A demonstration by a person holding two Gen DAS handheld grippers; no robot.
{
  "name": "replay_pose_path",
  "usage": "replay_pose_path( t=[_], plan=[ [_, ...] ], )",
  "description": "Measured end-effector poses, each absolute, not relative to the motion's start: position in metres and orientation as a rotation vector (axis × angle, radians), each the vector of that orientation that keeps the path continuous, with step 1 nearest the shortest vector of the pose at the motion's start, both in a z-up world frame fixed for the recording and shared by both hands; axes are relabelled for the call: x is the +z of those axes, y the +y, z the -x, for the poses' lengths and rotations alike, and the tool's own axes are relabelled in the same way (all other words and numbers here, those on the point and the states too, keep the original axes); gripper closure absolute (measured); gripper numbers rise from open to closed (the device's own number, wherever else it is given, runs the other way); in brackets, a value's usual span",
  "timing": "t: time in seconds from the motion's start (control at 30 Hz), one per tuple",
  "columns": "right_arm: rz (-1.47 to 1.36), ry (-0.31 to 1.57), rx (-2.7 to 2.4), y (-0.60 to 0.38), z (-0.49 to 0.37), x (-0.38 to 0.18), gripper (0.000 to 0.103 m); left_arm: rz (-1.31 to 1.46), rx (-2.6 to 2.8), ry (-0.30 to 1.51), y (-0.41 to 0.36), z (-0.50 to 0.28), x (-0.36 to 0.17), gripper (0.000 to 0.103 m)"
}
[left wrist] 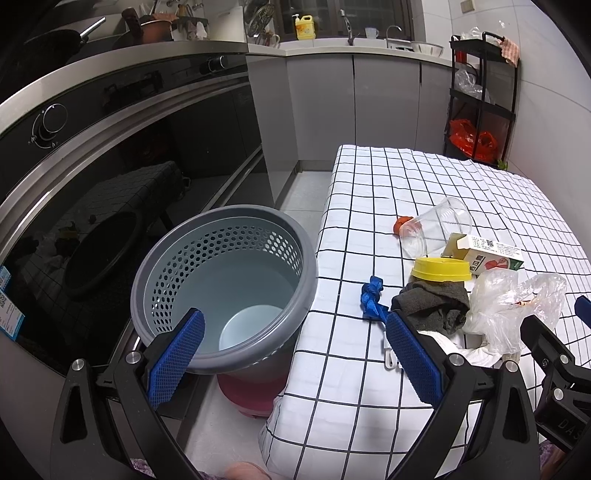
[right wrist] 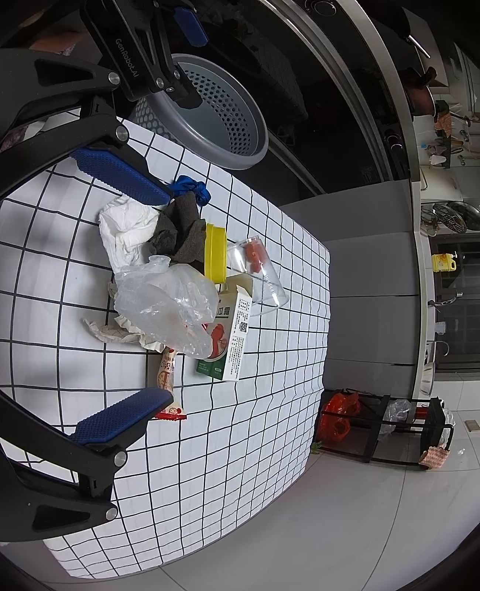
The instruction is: Collect trash
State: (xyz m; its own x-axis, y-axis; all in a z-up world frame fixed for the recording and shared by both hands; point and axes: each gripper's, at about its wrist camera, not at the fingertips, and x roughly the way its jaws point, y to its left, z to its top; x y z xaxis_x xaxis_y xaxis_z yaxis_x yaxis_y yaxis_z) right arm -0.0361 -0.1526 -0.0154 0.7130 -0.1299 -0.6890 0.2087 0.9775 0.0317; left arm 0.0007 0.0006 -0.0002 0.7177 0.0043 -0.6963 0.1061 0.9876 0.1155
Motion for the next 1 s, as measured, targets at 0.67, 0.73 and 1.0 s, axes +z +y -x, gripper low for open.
replay_pose_path(
  t=[0.67, 0.73, 1.0],
  plan=[
    [-0.109, 0.754, -0.188, -0.152, 0.036, -0.017, 0.008, -0.153, -0.057, 0.77, 0.001, 0.0, 0.0, 0.006],
    [-0.111, 0.756, -0.183, -0.152, 0.036, -0.017, 0.008, -0.153, -0.057, 0.77, 0.0, 0.0, 0.0, 0.006],
    [-0.159, 0.776, -0.135, -0.165, 0.042, -0.023, 0.008, -0.152, -0.069, 0.796, -0.002, -0.002, -0.006, 0.006]
  ],
)
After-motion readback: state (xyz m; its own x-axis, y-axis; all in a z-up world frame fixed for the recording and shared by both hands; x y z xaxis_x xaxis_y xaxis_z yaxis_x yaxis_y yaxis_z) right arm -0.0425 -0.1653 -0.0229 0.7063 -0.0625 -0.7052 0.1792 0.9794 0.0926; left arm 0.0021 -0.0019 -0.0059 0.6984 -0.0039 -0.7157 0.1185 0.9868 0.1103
